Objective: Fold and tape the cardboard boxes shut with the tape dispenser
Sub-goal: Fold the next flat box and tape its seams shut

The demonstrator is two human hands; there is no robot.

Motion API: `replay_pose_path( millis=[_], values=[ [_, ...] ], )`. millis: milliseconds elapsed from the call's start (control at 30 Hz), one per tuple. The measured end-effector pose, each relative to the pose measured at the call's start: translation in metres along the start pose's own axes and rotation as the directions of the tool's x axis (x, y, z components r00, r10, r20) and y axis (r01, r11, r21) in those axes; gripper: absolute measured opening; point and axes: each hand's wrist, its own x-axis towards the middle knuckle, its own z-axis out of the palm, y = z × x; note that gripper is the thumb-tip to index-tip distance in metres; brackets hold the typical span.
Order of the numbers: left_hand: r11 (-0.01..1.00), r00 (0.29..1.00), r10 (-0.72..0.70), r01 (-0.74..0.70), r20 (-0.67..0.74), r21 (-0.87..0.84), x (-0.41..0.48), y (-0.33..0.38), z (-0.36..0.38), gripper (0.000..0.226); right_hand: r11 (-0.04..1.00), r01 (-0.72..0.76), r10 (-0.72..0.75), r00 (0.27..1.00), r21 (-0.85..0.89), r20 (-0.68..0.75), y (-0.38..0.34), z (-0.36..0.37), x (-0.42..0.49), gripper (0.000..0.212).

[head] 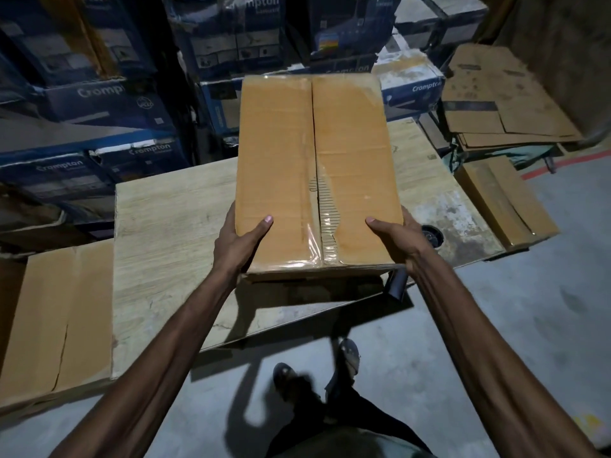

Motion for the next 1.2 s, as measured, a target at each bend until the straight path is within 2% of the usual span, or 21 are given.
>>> replay_pose_path(
  millis=[100,233,300,467,733,833,900,967,1200],
  values=[
    [0.998,0.999,0.037,-0.038,-0.03,-0.046,-0.031,0.021,0.014,0.08,0.995,0.062,-0.062,0.998,-0.073,-0.002,-0.027,-0.021,-0.025,0.073],
    [0.996,0.998,0.051,-0.054,-0.043,-0.075,-0.068,0.044,0.044,0.077,0.985,0.128,-0.131,0.991,-0.119,-0.02,-0.055,-0.061,-0.056,0.068],
    [0.996,0.998,0.053,-0.056,-0.042,-0.073,-0.085,0.053,0.064,0.075,0.979,0.142,-0.149,0.988,-0.145,-0.041,-0.059,-0.087,-0.063,0.065],
    [0.996,0.996,0.088,-0.089,-0.027,-0.025,-0.124,0.075,0.129,0.075,0.962,0.147,-0.173,0.98,-0.229,-0.101,-0.052,-0.169,-0.07,0.072],
    [0.986,0.989,0.149,-0.15,0.02,0.075,-0.185,0.112,0.305,0.072,0.975,0.182,-0.206,0.954,-0.128,-0.217,-0.049,-0.36,-0.071,0.058],
    [0.981,0.985,0.166,-0.171,0.054,0.093,-0.204,0.127,0.379,0.069,0.976,0.183,-0.209,0.943,-0.119,-0.258,-0.055,-0.434,-0.064,0.059],
    [0.979,0.983,0.168,-0.176,0.077,0.106,-0.211,0.137,0.423,0.071,0.979,0.169,-0.195,0.936,-0.114,-0.292,-0.058,-0.478,-0.058,0.069],
    [0.977,0.979,0.173,-0.184,0.103,0.106,-0.212,0.144,0.465,0.073,0.982,0.161,-0.185,0.929,-0.099,-0.319,-0.063,-0.52,-0.05,0.074],
    [0.976,0.97,0.131,-0.162,0.203,0.147,-0.186,0.164,0.607,0.073,0.99,0.136,-0.143,0.904,-0.048,-0.403,-0.08,-0.64,0.004,0.059]
  ],
)
